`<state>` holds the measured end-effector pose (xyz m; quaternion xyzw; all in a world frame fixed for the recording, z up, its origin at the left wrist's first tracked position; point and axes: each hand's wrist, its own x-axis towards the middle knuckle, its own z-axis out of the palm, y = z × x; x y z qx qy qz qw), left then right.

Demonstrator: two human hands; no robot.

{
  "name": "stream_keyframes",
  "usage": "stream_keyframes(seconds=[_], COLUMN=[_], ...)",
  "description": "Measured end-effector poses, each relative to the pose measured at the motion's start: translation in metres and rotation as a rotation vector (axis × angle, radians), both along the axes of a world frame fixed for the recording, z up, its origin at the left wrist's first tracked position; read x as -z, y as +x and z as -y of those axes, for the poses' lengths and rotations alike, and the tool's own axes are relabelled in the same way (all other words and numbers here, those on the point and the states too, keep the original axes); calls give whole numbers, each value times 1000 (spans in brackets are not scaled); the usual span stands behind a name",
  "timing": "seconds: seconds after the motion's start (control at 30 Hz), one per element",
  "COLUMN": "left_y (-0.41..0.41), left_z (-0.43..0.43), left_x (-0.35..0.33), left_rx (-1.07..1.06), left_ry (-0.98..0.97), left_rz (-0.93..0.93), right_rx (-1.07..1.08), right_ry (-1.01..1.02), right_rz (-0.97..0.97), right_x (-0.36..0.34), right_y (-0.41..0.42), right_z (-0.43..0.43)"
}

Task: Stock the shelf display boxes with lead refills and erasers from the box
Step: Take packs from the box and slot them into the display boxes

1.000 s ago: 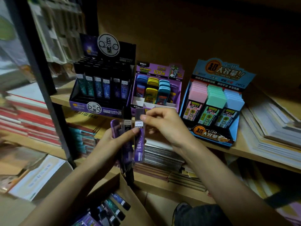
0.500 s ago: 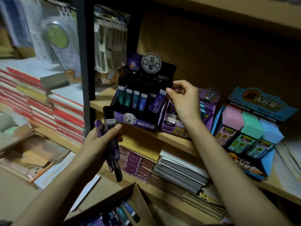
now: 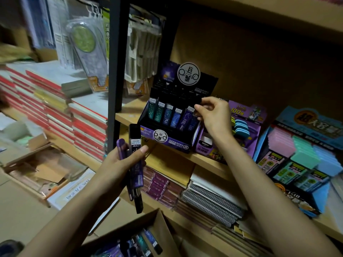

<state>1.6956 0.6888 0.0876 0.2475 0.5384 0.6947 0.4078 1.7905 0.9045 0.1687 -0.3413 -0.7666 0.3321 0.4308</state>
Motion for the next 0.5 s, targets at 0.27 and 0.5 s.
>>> stream_keyframes(seconds=[0.27,0.5], left_y=[0,5], left_z=[-1,-4], left_x=[-1,0], left_rx=[-13,8], left_ry=[-16,-8], left_rz=[14,-27], right_rx=[0,97], right_ry=[-56,57], right_rz=[89,292], right_x=[6,3], right_y=[-4,-11], right_z=[-9,-6])
